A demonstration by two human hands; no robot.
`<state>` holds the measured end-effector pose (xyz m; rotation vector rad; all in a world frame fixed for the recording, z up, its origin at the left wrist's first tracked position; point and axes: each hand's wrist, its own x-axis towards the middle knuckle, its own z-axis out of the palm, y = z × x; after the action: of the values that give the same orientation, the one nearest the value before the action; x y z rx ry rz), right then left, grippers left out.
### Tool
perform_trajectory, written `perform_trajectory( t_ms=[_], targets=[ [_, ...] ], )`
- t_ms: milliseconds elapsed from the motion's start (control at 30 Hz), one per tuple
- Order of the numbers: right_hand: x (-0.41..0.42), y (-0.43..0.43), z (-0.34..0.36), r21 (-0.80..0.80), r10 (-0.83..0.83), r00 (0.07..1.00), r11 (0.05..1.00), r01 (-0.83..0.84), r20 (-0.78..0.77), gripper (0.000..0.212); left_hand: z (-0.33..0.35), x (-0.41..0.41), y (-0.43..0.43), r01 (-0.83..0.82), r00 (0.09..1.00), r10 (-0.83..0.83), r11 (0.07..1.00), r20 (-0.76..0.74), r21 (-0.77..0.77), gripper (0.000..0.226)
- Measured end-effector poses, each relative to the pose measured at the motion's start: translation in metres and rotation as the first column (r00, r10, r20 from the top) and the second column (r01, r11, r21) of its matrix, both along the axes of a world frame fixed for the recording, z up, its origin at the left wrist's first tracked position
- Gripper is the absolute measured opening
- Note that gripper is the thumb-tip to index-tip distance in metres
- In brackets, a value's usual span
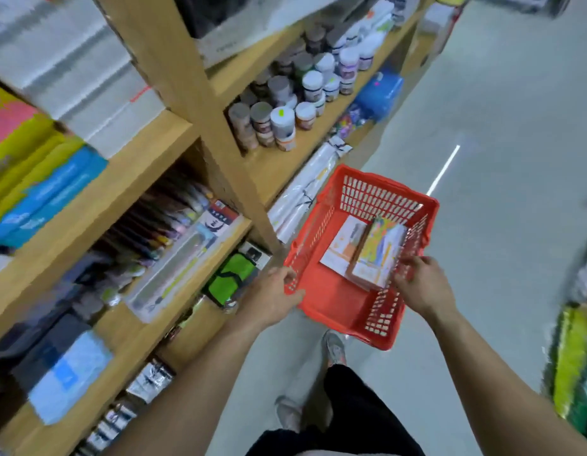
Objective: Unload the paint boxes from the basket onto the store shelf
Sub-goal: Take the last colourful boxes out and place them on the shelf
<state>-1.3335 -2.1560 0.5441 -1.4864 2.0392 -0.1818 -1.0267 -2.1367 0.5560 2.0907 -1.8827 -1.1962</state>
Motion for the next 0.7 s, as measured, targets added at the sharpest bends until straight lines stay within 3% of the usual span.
perform_trajectory(
  t_ms=[200, 433, 700],
  targets=[
    [-0.048, -0.025, -0.08, -0.044, -0.151, 0.989, 0.988, 0.151, 0.0, 0.061, -0.096, -0.075, -0.068, 0.032, 0.998, -0.026, 0.994, -0.06, 0.102, 0.056],
    [-0.042, -0.039, -0.15, -0.165, -0.242, 0.958, 0.949, 0.267, 0.156, 0.081, -0.225, -0.149, -0.127, -0.018, 0.985, 0.056, 0.974, -0.161, 0.227, 0.078],
    [-0.037, -0.032, -0.177, -0.243, -0.315, 0.93, 0.902, 0.356, 0.191, 0.087, -0.313, -0.191, -0.119, 0.037, 0.98, 0.019, 0.96, -0.197, 0.278, 0.093]
  ],
)
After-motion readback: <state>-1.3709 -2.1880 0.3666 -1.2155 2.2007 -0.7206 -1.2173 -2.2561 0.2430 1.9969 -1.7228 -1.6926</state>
